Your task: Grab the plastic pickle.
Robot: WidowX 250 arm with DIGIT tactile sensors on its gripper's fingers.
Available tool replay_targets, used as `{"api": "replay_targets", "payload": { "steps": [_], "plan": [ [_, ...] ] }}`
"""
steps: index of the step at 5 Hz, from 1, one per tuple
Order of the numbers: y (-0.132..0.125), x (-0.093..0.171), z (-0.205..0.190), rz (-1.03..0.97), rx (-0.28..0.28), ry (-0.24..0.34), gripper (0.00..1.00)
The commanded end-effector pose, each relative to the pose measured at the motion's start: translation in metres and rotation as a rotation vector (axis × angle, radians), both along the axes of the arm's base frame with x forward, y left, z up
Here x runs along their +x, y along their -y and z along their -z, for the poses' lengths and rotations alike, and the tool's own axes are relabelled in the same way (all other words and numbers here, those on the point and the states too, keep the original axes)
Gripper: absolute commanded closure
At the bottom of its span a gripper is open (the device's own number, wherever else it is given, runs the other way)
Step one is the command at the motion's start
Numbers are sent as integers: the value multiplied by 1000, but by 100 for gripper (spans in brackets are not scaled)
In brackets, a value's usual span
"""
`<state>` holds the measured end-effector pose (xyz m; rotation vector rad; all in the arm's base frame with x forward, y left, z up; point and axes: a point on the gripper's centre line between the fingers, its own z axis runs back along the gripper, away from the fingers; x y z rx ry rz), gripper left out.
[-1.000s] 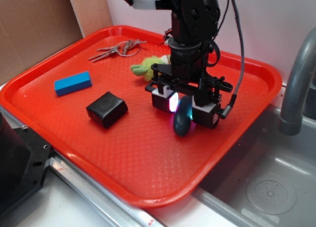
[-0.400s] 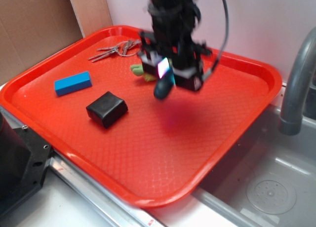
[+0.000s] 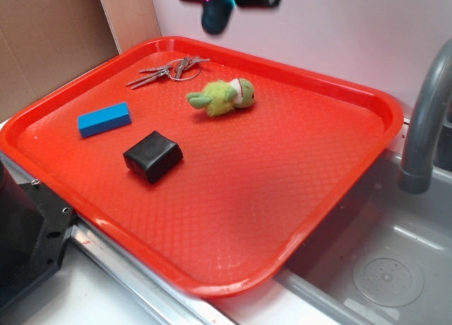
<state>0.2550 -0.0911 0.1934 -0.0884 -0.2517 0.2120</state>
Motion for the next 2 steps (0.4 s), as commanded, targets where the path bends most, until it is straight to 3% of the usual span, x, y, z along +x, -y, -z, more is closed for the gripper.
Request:
{"api": "replay_targets", "payload": {
  "steps": [1,2],
  "plan": [
    [-12,-4,-89,-1,-19,37,100],
    [-15,-3,-83,-29,-4,48,100]
  ]
}}
